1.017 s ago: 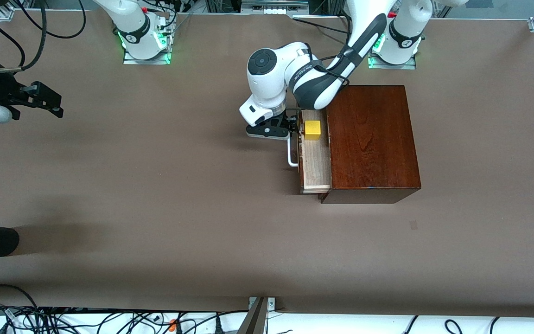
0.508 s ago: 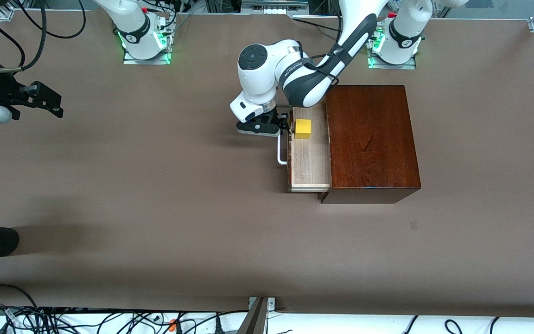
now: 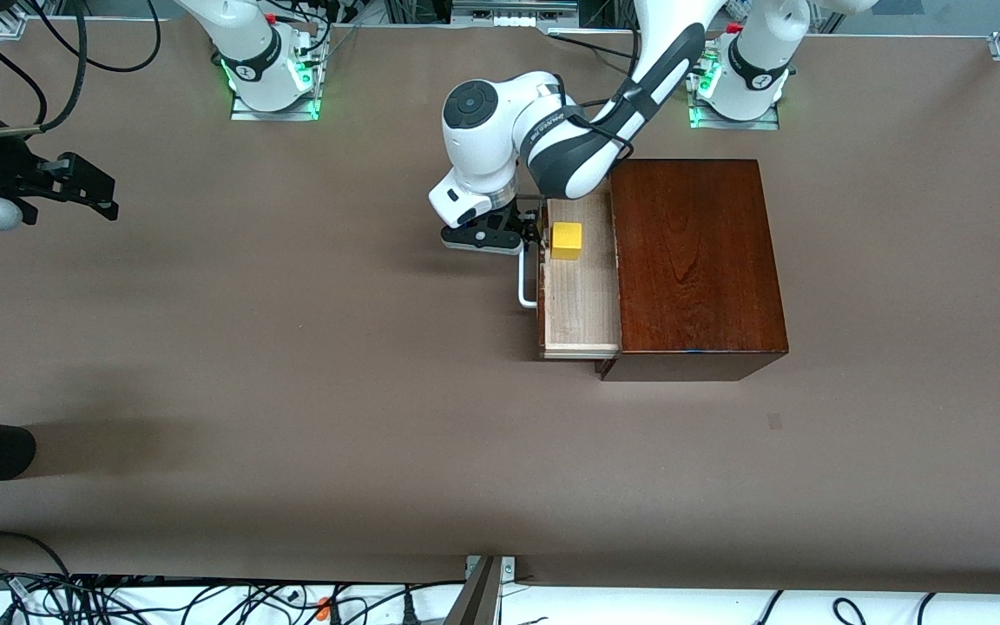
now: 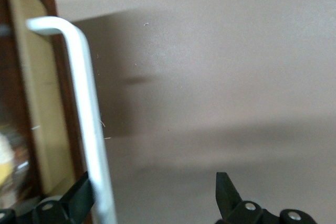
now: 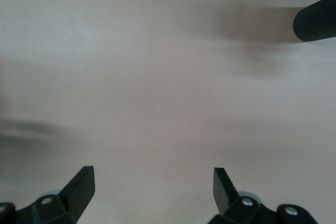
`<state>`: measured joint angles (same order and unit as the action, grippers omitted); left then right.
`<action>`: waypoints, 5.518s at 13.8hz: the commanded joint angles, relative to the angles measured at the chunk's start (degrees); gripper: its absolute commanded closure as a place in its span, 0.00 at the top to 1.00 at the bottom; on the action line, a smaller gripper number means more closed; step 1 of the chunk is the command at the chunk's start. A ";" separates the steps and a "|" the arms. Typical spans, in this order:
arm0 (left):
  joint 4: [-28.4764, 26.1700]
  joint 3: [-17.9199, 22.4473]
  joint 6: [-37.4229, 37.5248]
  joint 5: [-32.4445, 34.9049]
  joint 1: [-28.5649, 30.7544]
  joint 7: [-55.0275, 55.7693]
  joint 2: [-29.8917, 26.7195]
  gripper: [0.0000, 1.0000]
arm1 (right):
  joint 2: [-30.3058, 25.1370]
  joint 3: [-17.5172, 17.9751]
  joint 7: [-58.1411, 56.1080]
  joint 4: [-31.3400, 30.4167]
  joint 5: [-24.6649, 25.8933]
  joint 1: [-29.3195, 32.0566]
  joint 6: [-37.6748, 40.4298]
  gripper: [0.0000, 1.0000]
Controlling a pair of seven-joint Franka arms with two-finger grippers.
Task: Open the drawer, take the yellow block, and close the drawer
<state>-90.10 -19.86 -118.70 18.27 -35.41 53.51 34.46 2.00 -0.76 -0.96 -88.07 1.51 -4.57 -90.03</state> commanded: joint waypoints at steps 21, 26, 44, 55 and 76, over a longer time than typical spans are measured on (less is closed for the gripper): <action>12.67 -0.36 38.01 -15.46 36.71 -43.22 -21.54 1.00 | 3.27 1.02 -0.80 0.80 -3.89 -7.62 -1.99 1.00; 4.17 10.52 33.13 -17.31 33.05 -46.83 -28.73 1.00 | 3.53 1.37 -0.10 0.88 -2.04 -20.81 -2.61 1.00; -5.35 19.42 25.54 -17.75 29.52 -51.67 -35.69 1.00 | 37.18 2.07 -24.18 20.90 2.16 -49.64 -28.71 1.00; -5.08 19.15 25.80 -17.84 29.52 -51.58 -35.69 1.00 | 42.03 1.90 -29.19 21.28 3.06 -50.09 -29.42 1.00; -4.82 19.15 25.98 -17.84 29.43 -51.49 -35.61 1.00 | 42.12 1.81 -28.93 21.71 2.53 -49.66 -26.78 0.00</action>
<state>-94.25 -0.78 -92.52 1.58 -6.01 3.14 -0.15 45.28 1.02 -29.53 -66.88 4.62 -54.59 -118.16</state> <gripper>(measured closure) 0.000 0.445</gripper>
